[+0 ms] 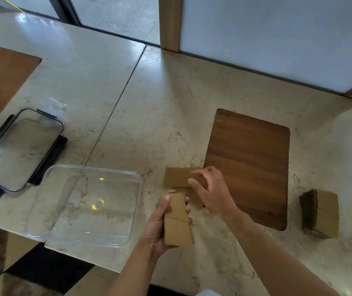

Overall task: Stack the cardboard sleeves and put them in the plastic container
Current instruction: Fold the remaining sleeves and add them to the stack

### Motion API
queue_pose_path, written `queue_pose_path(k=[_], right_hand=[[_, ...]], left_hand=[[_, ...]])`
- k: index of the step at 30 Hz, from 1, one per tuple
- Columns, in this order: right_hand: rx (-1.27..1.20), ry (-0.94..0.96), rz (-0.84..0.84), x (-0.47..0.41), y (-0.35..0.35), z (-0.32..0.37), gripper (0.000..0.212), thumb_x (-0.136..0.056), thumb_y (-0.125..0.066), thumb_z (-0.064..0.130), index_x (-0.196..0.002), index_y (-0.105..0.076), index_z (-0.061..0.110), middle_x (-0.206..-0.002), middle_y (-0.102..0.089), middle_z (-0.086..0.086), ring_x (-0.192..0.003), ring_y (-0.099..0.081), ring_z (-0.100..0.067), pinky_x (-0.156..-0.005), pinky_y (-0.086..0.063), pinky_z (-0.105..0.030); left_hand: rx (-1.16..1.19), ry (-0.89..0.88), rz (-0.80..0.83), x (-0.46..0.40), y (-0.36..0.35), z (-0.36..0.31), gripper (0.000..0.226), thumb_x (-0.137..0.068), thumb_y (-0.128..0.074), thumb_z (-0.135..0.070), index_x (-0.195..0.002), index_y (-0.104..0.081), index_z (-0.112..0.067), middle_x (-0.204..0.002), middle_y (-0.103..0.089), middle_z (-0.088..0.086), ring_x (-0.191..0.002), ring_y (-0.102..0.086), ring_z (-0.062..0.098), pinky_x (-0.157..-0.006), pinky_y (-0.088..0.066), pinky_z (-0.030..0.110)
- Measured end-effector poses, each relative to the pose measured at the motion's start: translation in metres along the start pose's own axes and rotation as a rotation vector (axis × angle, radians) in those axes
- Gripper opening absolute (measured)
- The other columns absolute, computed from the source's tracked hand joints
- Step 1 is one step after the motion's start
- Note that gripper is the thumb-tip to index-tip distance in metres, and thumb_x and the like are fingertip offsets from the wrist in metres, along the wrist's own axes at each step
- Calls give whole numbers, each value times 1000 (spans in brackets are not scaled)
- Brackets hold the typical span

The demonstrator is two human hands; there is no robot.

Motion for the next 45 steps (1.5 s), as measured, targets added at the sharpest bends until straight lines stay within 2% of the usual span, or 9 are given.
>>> queue_pose_path(k=[4,7,14,17,23,30,34,36,45], right_hand=[[450,-40,64,-25,-15,0,65,-94,-64,58,-152,-42,39,-137,-33,-6,-126,-34,-28,-113,-31,-44],[477,-53,67,-36,-18,2,61,-88,-72,57,-142,-52,39,-140,-36,-6,-130,-35,-31,-113,-32,-48],[25,-45,-29,-32,12,1,15,-89,-80,21,-101,-72,26,-107,-69,10,-104,-62,-12,-98,-50,-35],[-271,-79,17,-13,35,-1,22,-90,-78,10,-88,-73,32,-91,-75,13,-86,-68,-4,-82,-54,-22],[-610,61,55,40,64,16,37,-86,-71,-16,-86,-80,20,-108,-80,-4,-116,-72,-18,-97,-59,-31],[-680,31,69,66,67,11,51,-92,-62,-18,-78,-83,26,-132,-65,2,-126,-63,-18,-91,-63,-45],[-672,-40,28,74,66,8,19,-90,-72,26,-102,-78,39,-108,-72,17,-103,-69,-10,-84,-60,-29],[-614,-109,55,74,63,6,47,-84,-83,40,-126,-64,41,-113,-69,13,-104,-69,-9,-86,-61,-30],[-782,-342,-159,69,72,-4,31,-87,-82,14,-111,-66,27,-109,-73,-2,-86,-75,-6,-63,-61,-24]], left_hand=[[96,-101,11,-1,12,-10,66,-62,-100,-39,-121,-74,-26,-118,-71,23,-89,-72,31,-76,-63,49],[131,-106,12,-2,13,-10,60,-62,-100,-41,-113,-76,-23,-116,-70,23,-89,-71,32,-73,-62,50],[226,-40,-4,-6,11,-10,54,-58,-102,-41,-101,-78,-18,-105,-71,20,-81,-69,31,-67,-61,47],[203,13,-44,-12,9,-9,59,-52,-104,-42,-99,-77,-18,-103,-72,21,-78,-69,32,-65,-61,47],[42,213,40,-15,-24,7,86,-65,-97,-47,-135,-59,-14,-109,-70,25,-77,-70,36,-66,-60,47],[-277,180,82,-10,-54,11,131,-39,-105,-26,-152,-43,-3,-101,-74,25,-78,-74,35,-62,-63,45],[-307,101,122,-7,-63,11,79,-52,-92,-17,-127,-67,-18,-107,-70,24,-81,-74,33,-62,-62,46],[-324,69,129,-6,-66,13,50,-61,-83,-15,-109,-75,-24,-107,-72,22,-84,-74,35,-66,-62,50],[-363,-10,50,-4,-58,14,43,-69,-86,-25,-110,-74,-27,-114,-76,18,-90,-75,32,-71,-62,45]])
Point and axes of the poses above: each hand's wrist, its own x-axis away from the middle knuckle, its own y-axis out of the back of the hand, z = x × y, the point moved 6 cm from there along -x, towards the middle knuckle
